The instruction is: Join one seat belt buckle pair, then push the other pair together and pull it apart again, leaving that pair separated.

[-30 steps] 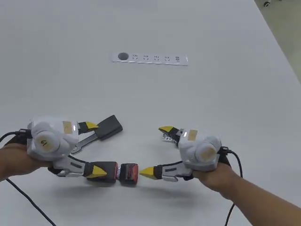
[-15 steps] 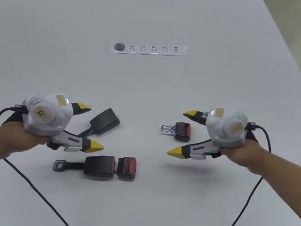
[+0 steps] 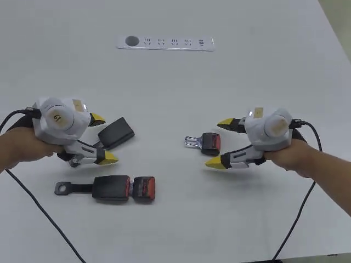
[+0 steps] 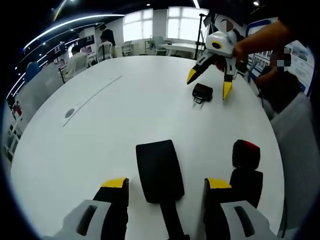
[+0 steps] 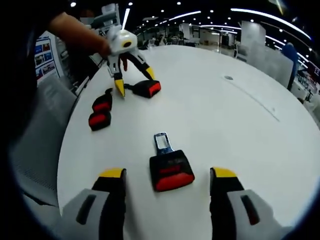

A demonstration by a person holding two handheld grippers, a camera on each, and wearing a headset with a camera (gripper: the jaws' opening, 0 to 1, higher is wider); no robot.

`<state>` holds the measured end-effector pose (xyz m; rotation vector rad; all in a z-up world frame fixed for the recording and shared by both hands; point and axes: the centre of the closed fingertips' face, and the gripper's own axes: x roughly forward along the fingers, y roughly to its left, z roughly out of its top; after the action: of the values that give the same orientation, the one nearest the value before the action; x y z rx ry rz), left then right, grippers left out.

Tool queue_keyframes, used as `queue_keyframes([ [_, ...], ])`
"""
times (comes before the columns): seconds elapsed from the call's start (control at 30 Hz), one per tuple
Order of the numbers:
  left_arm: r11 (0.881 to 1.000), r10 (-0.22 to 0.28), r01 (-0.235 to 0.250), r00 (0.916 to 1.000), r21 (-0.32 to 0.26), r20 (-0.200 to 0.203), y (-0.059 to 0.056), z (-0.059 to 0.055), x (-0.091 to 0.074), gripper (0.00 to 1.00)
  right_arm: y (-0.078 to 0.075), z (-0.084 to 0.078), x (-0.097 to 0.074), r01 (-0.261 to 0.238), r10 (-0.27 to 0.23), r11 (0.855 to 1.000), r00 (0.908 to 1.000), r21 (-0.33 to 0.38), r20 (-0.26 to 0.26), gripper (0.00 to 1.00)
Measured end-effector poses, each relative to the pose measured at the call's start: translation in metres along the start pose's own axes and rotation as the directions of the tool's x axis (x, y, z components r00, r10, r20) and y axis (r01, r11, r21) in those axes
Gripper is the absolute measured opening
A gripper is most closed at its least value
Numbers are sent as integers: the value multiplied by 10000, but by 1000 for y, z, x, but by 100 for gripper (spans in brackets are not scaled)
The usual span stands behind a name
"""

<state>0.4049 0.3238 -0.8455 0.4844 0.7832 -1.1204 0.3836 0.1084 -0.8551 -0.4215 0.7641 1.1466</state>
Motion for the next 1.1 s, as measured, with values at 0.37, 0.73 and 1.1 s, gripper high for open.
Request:
queue_keyframes([
  [0.37,9995,49,-43,9998,327,-185,4,-4,6,50,-3,-1,4,-295,291,9994,9993,-195,-230,62],
  [0.73,9835,-735,809,9960,1620,-512,1,-1,10,38,3,1,0,-497,451,9945,9977,-926,-513,36],
  [1.1,9292,-1744,2106,9744,3037,-1420,-5,4,16,37,4,-3,-3,-1126,1049,9840,9925,-1380,-620,35],
])
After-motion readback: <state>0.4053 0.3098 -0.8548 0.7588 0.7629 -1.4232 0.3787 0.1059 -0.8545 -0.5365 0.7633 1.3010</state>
